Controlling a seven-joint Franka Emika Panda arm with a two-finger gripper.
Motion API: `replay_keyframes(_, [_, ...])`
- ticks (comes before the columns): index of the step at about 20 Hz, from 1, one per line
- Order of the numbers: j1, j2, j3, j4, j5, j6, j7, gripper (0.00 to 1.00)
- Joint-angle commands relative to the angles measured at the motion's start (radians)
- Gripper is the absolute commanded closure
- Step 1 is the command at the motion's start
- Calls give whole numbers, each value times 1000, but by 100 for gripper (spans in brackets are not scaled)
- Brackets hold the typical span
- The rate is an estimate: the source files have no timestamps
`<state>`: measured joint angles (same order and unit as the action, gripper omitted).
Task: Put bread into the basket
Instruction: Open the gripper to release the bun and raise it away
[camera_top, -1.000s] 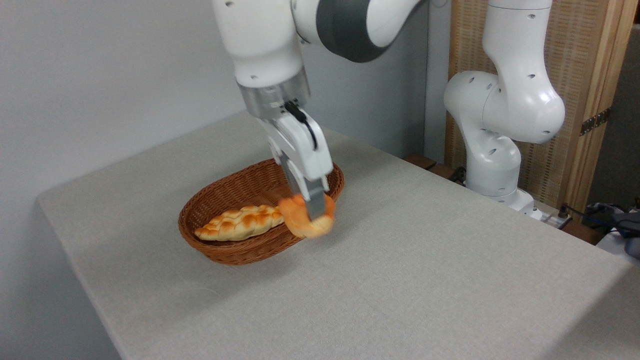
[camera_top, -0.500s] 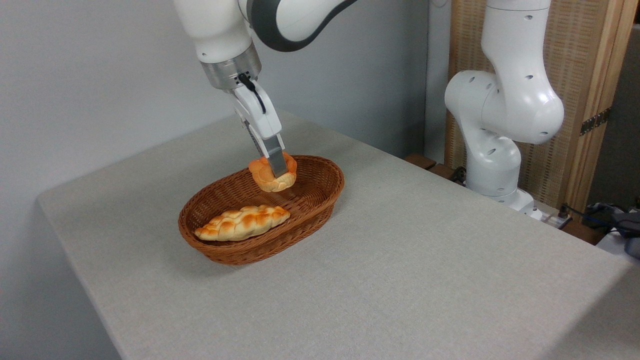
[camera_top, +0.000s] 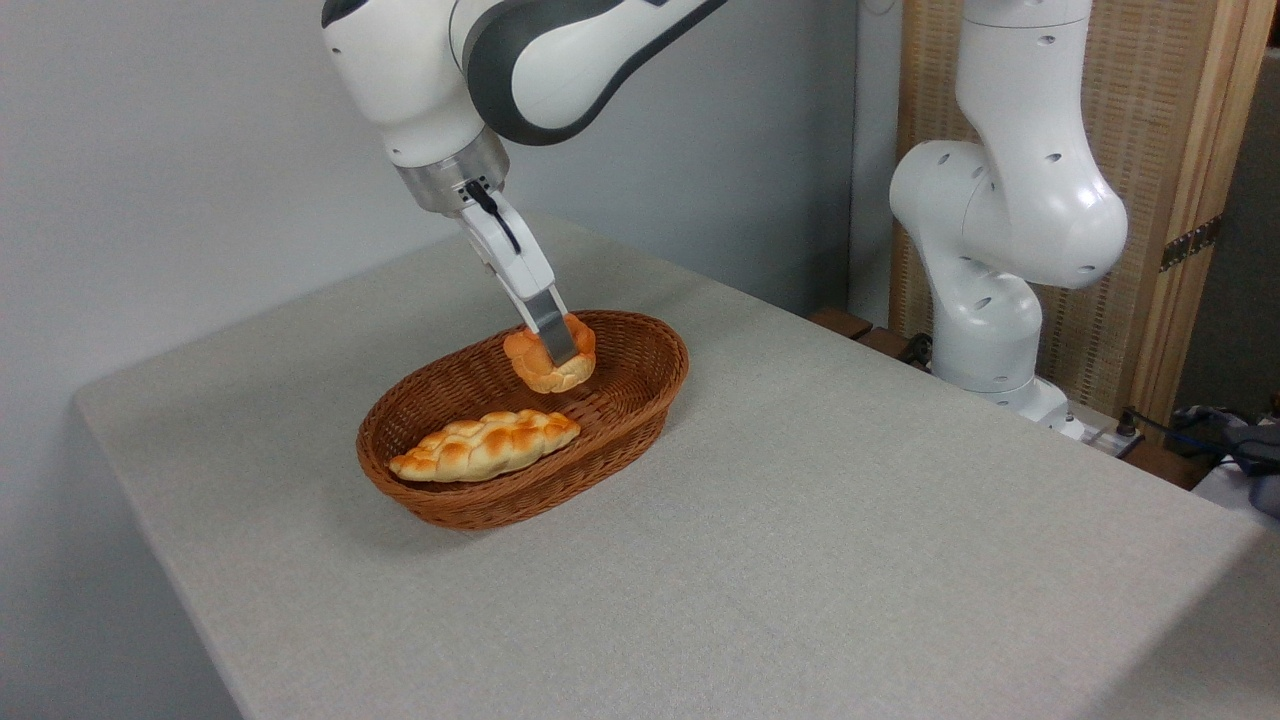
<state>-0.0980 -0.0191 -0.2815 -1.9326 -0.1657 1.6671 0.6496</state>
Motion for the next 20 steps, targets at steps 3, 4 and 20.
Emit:
replay_keyframes(3, [-2,-2,16,12,31,-23,1,0])
replay_keyframes(4, [-2,-2,18,12,31,-23,1,0])
replay_keyframes(20, [-55,10,315,322,109,25,-25,0])
